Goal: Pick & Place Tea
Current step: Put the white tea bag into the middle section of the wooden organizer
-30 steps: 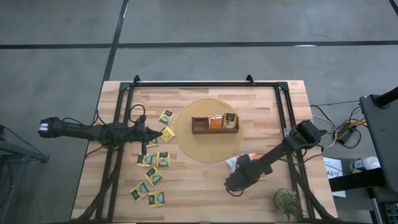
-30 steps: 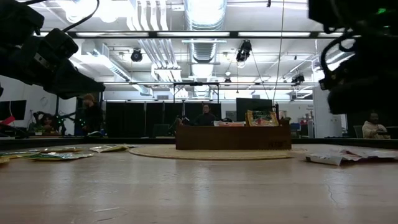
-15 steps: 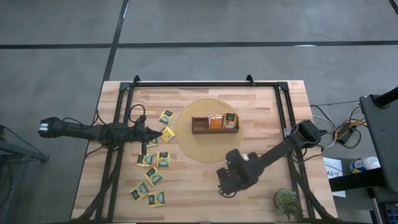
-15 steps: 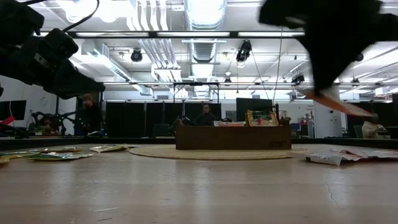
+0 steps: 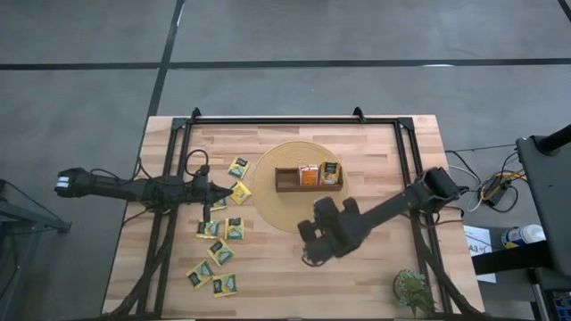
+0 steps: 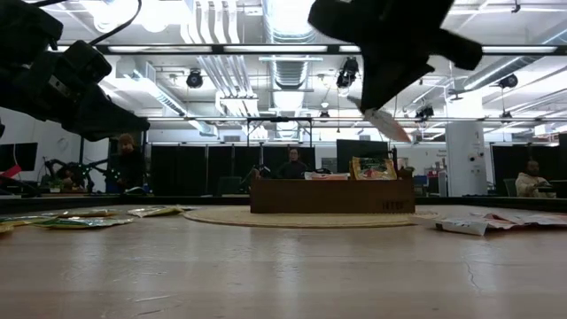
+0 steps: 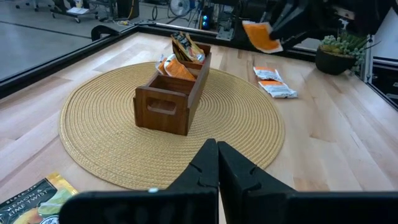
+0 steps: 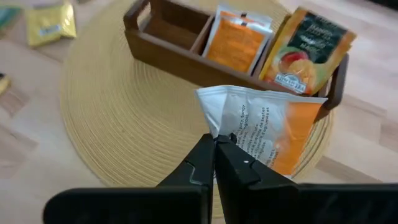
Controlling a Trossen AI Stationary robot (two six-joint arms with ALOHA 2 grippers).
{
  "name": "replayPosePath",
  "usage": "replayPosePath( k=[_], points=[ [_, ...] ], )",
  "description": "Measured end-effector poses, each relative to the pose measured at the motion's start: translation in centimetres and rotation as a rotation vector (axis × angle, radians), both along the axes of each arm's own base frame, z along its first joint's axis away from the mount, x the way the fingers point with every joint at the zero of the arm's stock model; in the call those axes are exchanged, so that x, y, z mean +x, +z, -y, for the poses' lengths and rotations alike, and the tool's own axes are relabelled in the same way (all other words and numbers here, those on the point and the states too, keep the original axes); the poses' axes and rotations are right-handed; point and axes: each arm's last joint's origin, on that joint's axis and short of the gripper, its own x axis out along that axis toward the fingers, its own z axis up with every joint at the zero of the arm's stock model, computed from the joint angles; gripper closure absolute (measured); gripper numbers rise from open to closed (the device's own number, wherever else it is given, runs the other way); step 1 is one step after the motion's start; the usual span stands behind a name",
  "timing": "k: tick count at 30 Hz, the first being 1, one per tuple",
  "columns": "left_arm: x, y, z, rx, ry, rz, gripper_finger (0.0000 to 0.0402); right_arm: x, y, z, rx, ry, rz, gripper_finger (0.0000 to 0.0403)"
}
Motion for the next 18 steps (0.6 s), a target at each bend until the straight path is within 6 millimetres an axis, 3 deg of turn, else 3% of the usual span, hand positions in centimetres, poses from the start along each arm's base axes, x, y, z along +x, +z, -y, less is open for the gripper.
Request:
replayPosePath(
  k=[9,15,18],
  points=[
    [0.0,0.0,0.0,0.000,0.000,0.000,0.0402,1.6,3.2,5.7,0.105,0.132,-0.050,0.0394],
    [0.0,0.0,0.0,0.001,0.000,-0.003,0.0402,3.0,5.4,10.9,0.269,0.431,-0.037,0.0394],
    [0.0,0.0,0.0,0.000,0.000,-0.003,0.0402,3.3,5.5,13.3,0.380,0.601,-0.040,0.0394]
  ],
)
